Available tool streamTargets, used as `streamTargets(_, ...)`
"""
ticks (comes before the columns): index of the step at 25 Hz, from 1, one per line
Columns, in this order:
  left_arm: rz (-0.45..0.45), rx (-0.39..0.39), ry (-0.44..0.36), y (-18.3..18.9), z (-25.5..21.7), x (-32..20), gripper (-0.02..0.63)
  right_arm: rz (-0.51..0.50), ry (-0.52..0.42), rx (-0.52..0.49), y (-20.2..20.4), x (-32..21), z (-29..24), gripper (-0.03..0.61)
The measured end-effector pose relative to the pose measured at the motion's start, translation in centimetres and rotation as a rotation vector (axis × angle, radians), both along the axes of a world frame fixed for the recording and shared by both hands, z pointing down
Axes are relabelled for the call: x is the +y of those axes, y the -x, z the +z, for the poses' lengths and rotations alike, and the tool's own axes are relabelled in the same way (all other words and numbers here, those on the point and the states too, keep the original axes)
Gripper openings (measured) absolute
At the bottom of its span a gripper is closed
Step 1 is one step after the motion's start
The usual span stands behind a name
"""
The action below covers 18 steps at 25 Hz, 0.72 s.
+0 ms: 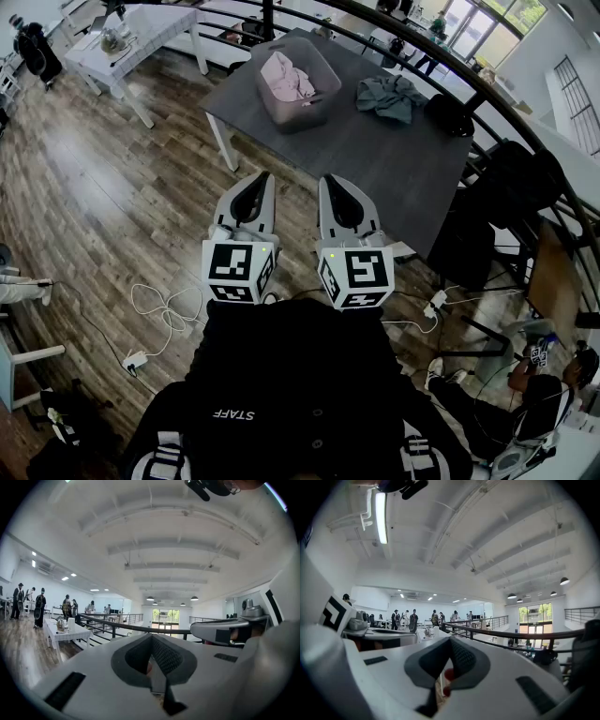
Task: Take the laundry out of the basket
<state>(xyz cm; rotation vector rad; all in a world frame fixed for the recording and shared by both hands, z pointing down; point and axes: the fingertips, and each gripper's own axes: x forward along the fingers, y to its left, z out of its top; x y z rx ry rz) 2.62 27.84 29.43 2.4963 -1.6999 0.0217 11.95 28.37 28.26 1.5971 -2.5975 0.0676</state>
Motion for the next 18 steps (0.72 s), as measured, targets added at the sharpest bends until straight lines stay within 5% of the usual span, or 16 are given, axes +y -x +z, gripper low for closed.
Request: streamTargets(18, 0.03, -0.009, 0.069, 4.8, 3.4, -0.9, 0.002, 0.038, 0.09, -0.049, 3.8, -1.9, 3.6, 0.014)
